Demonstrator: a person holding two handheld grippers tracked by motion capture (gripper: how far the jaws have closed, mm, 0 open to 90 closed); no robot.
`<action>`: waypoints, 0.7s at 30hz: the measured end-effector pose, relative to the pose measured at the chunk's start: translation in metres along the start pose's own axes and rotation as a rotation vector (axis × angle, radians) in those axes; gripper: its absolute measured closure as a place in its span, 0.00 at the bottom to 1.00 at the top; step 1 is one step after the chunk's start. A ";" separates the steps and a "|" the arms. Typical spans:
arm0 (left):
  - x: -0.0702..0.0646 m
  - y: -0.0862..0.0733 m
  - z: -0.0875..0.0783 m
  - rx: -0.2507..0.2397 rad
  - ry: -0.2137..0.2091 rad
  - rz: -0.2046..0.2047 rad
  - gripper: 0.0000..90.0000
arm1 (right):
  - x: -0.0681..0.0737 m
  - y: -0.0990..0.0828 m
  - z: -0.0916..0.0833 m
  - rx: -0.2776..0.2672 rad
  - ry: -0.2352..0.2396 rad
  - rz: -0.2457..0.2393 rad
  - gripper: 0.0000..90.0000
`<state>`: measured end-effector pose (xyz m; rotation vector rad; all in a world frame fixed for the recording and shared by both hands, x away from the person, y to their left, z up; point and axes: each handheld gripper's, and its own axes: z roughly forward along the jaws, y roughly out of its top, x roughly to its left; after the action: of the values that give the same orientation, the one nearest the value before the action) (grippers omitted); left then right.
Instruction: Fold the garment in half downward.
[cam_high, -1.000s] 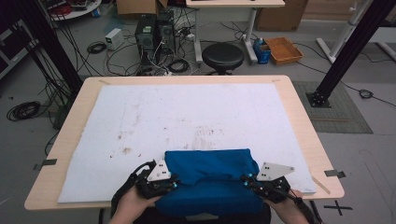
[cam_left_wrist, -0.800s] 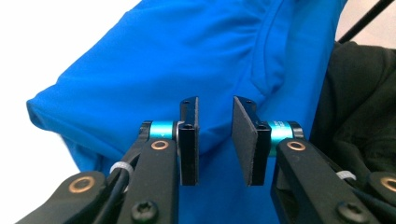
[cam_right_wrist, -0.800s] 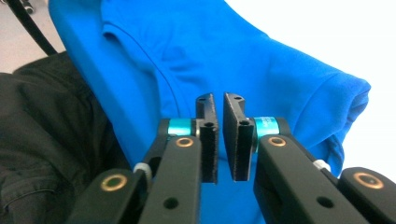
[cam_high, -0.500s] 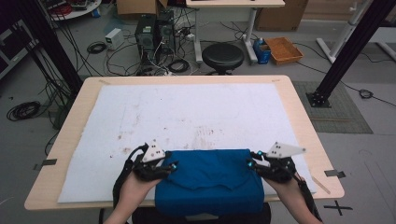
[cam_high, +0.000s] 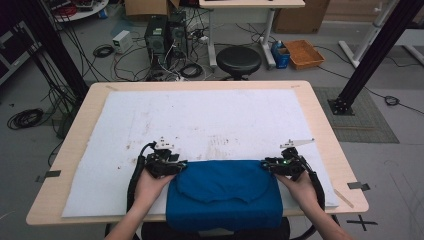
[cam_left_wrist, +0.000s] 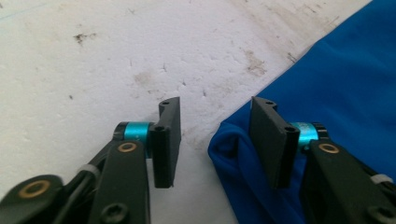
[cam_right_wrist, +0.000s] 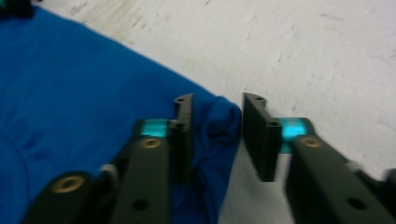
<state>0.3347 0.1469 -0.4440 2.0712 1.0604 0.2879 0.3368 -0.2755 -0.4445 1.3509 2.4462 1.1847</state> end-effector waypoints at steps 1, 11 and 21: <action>0.000 -0.001 0.000 -0.003 -0.010 -0.007 0.75 | -0.001 0.000 -0.002 -0.007 0.009 -0.015 0.89; 0.001 0.003 -0.001 -0.017 -0.029 0.035 0.92 | 0.000 0.006 -0.007 -0.053 -0.008 -0.078 0.93; 0.028 0.040 0.011 -0.049 0.031 0.066 0.93 | -0.021 0.057 0.009 -0.080 -0.071 -0.133 0.93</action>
<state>0.3814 0.1491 -0.4262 2.0666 0.9951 0.3771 0.3914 -0.2687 -0.4177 1.1687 2.3708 1.1692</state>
